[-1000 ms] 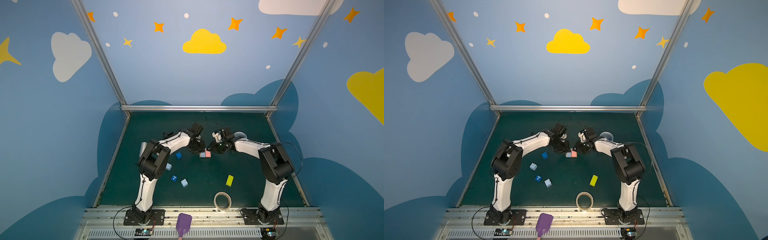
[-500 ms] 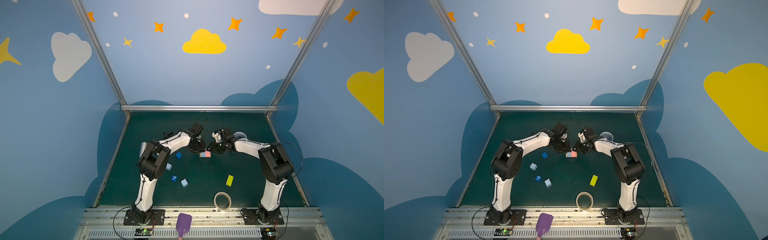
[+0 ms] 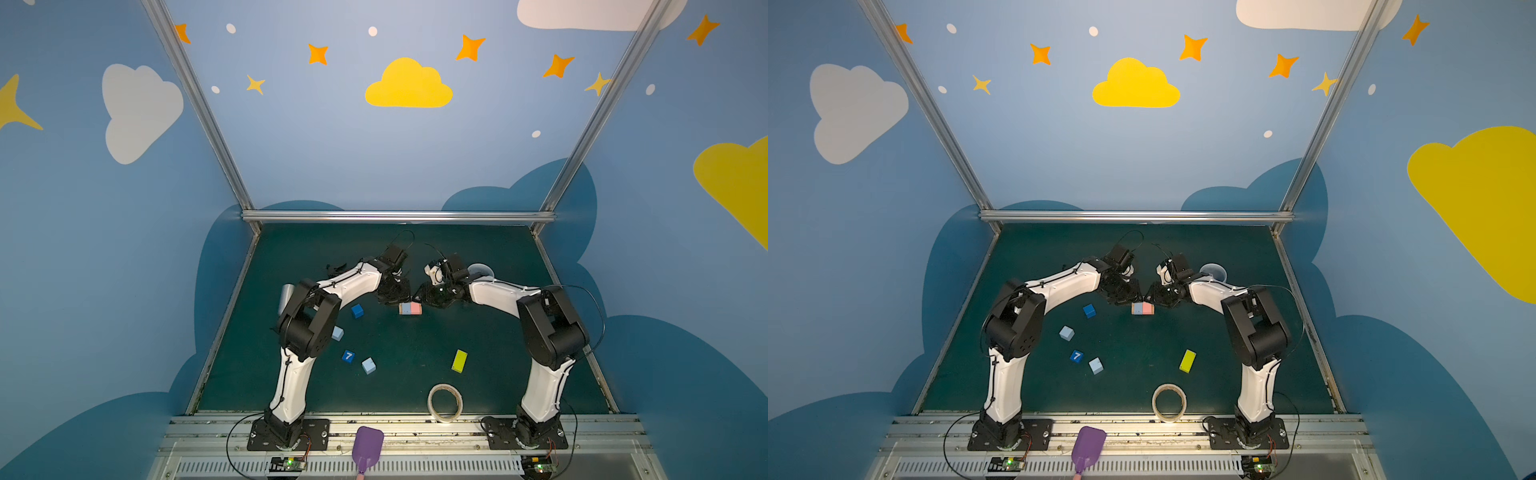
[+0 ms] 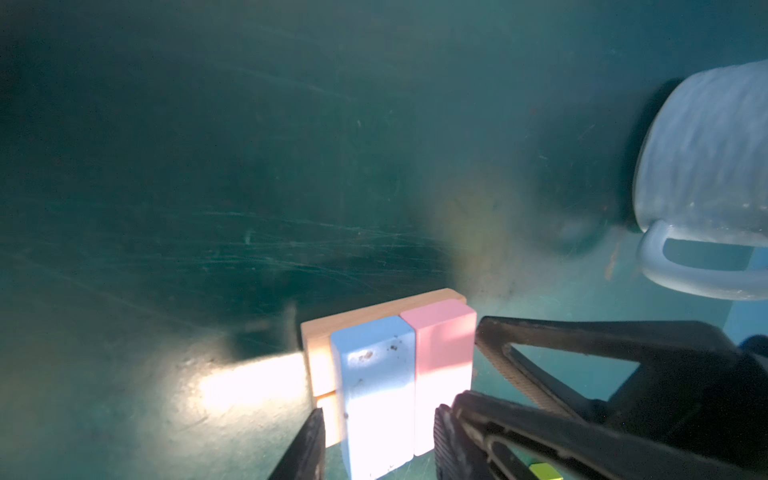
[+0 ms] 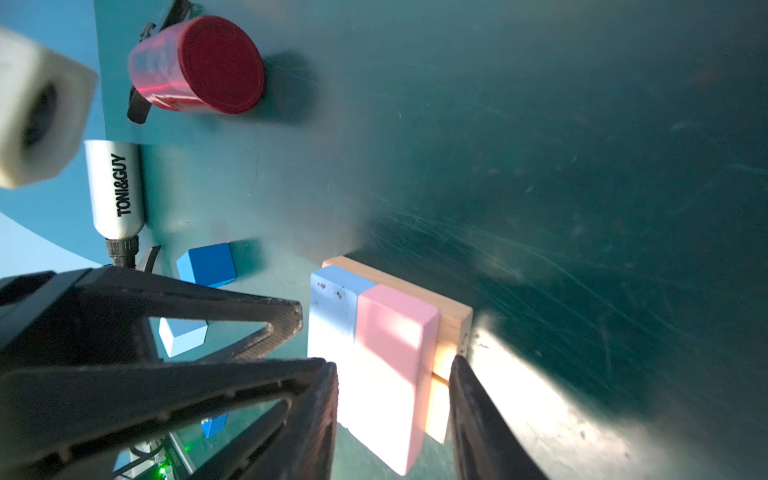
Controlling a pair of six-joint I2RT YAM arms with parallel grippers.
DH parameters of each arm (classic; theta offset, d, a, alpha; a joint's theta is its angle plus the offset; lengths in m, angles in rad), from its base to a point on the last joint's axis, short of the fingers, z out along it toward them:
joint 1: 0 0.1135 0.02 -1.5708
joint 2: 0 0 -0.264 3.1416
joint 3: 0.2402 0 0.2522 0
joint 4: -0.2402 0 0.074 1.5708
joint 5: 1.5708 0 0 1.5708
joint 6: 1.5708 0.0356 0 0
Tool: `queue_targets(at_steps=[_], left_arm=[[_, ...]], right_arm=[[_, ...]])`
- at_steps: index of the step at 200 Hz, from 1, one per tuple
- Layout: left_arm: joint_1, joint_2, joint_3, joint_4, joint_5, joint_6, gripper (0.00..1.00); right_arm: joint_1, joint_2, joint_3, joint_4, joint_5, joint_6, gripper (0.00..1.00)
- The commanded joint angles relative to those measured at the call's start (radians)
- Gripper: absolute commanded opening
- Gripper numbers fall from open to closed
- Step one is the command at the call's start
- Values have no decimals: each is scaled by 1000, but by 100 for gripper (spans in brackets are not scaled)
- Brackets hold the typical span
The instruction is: Build the wood block tower
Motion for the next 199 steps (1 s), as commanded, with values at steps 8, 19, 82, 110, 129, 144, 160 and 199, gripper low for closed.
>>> queue_targets(at_steps=[8,19,82,110,129,144,160,199], left_arm=[[1,-54,11,-24,-30,11,47],[0,-69,8,-28,-37,13,47],[2,-176,-51,-27,-84,15,51],[2,-225,-86,-35,-100,15,52],[2,-266,-110,-52,-152,20,54],[2,-302,-134,-77,-178,25,57],[2,-351,-167,-104,-203,39,58],[2,-469,-251,-204,-299,68,65]], right_arm=[[5,-76,-19,-23,22,-1,45],[5,-91,-23,-24,27,0,45],[8,-192,-62,-43,55,1,47],[15,-244,-87,-51,72,2,47],[26,-278,-97,-71,88,-1,47],[40,-308,-107,-88,105,-5,47],[50,-342,-122,-96,118,-8,48],[81,-431,-168,-90,115,-7,52]])
